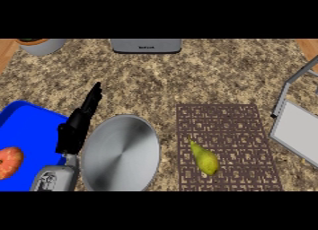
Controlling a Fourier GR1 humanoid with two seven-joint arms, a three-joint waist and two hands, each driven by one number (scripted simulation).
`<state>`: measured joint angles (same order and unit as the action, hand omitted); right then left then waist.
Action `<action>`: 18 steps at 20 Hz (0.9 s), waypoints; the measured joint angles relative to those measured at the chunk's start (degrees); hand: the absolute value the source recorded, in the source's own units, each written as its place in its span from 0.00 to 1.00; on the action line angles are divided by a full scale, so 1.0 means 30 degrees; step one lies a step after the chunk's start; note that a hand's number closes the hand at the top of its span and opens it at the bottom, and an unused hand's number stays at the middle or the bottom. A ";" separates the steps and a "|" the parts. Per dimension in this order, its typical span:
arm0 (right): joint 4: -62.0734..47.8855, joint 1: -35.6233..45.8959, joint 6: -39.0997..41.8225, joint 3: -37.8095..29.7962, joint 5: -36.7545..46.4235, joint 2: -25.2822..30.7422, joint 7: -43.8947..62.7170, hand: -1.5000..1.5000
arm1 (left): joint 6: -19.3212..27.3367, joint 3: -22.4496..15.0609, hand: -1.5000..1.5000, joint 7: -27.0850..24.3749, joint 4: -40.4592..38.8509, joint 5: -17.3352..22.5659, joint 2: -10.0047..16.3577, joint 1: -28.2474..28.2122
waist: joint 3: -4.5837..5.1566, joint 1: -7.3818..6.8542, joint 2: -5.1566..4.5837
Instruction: Pick the sweet potato from the placemat and place it in the tiered shelf
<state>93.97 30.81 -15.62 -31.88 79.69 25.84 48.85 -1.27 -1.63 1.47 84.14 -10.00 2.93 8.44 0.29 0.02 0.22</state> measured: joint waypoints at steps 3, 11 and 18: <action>0.1356 -0.0663 -0.0135 -0.0139 -0.0647 -0.0327 0.0386 0.00 | 0.0037 0.0117 0.50 0.0161 0.0153 0.0023 0.0047 0.0045 | -0.0020 0.0013 -0.0009; 0.2895 -0.0753 -0.0128 -0.0148 -0.3368 -0.0183 0.0606 0.00 | -0.0095 0.0271 0.50 0.0364 -0.0023 0.0085 0.0127 0.0371 | -0.0059 0.0008 -0.0033; 0.4076 0.0279 0.0096 -0.0789 -0.5061 0.0895 0.1194 0.00 | -0.0183 0.0245 0.50 0.0220 0.0306 0.0099 0.0184 -0.0078 | -0.0090 0.0008 -0.0033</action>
<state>106.20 31.65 -15.33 -34.24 64.51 28.53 52.43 -1.82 -0.90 2.13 85.06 -9.70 3.48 8.21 0.02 0.05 0.12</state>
